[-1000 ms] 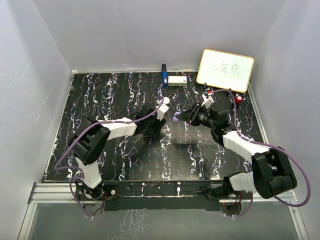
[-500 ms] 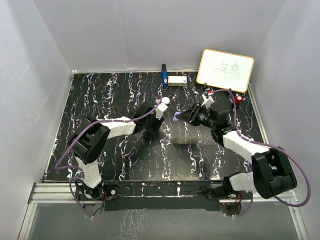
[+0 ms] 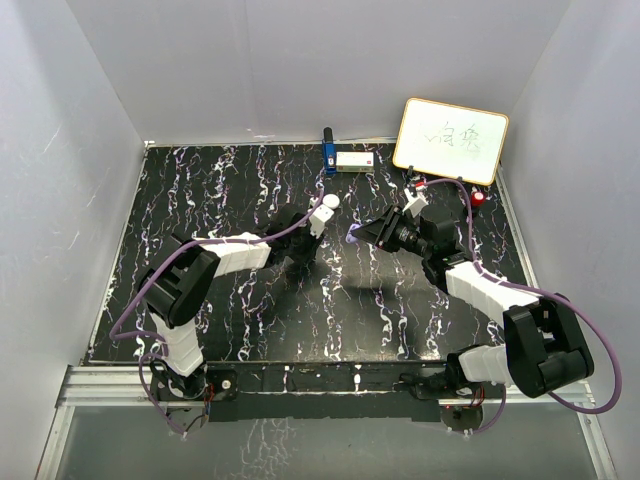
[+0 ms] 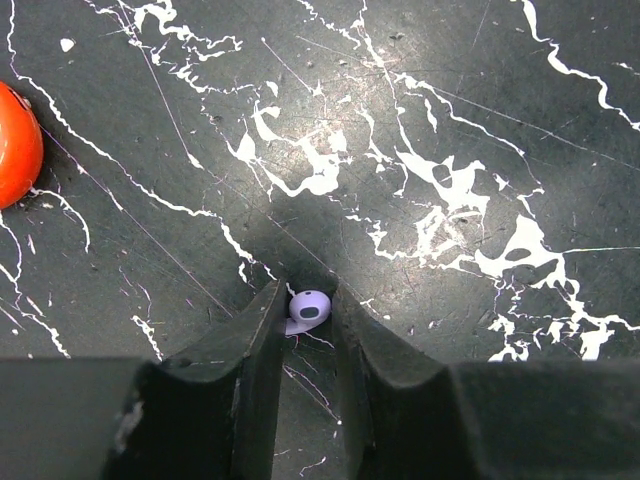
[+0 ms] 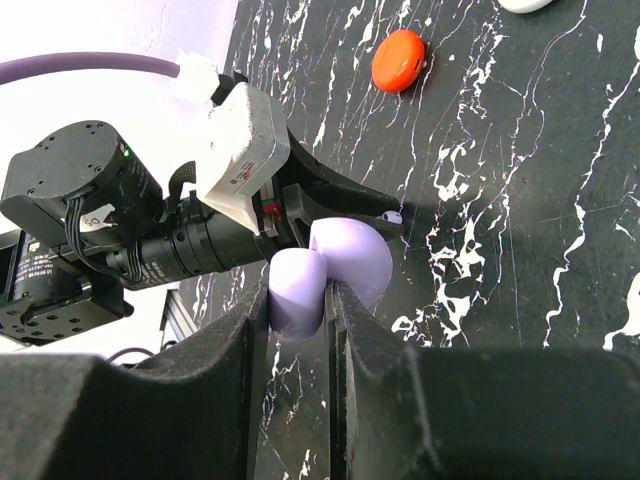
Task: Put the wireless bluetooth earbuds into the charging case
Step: Pick up the earbud from the center of the board, then place the earbud in the charging case.
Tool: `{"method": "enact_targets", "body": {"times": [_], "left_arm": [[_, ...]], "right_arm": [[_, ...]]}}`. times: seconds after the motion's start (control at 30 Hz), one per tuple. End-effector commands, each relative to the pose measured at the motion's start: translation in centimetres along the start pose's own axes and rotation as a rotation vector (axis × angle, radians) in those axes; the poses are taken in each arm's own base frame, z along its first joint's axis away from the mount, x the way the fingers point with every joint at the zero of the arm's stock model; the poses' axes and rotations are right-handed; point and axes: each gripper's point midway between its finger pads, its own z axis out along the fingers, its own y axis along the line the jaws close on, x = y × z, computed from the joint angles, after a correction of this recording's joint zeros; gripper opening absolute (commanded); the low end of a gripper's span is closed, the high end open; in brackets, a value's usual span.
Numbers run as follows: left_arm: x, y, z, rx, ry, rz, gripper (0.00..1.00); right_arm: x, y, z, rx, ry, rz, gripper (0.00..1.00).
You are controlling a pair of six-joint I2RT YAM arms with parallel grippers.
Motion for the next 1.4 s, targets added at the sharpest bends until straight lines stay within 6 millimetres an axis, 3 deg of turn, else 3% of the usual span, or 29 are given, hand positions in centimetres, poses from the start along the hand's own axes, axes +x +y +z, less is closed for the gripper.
{"method": "enact_targets", "body": {"times": [0.0, 0.17, 0.33, 0.57, 0.7, 0.8, 1.07, 1.37], "left_arm": [[1.8, 0.1, 0.2, 0.004, 0.069, -0.007, 0.21], [1.3, 0.3, 0.0, -0.005, 0.055, -0.015, 0.13], [-2.1, 0.7, -1.9, -0.034, -0.048, -0.072, 0.00], [-10.7, 0.7, -9.1, 0.023, -0.378, -0.310, 0.00], [-13.6, 0.5, -12.8, 0.133, -0.564, -0.473, 0.00], [-15.7, -0.8, -15.1, 0.254, -0.706, -0.553, 0.00], [-17.1, -3.9, -17.0, 0.594, -0.852, -0.769, 0.00], [-18.3, -4.0, -19.3, 0.752, -1.003, -0.856, 0.00]], "right_arm": [[-1.7, 1.8, -0.2, -0.051, -0.057, -0.054, 0.00], [-1.8, 1.6, -0.2, -0.048, -0.059, -0.053, 0.00], [-1.6, 1.4, -0.2, -0.044, -0.056, -0.050, 0.00], [-1.3, 1.1, -0.2, -0.044, -0.043, -0.039, 0.00], [-1.0, 1.3, 0.0, -0.068, -0.033, -0.033, 0.00], [-0.8, 1.5, 0.1, -0.090, -0.022, -0.002, 0.00], [-0.4, 1.4, 0.4, -0.116, -0.013, 0.010, 0.00], [0.6, 2.2, 0.4, -0.241, 0.007, 0.036, 0.00]]}}
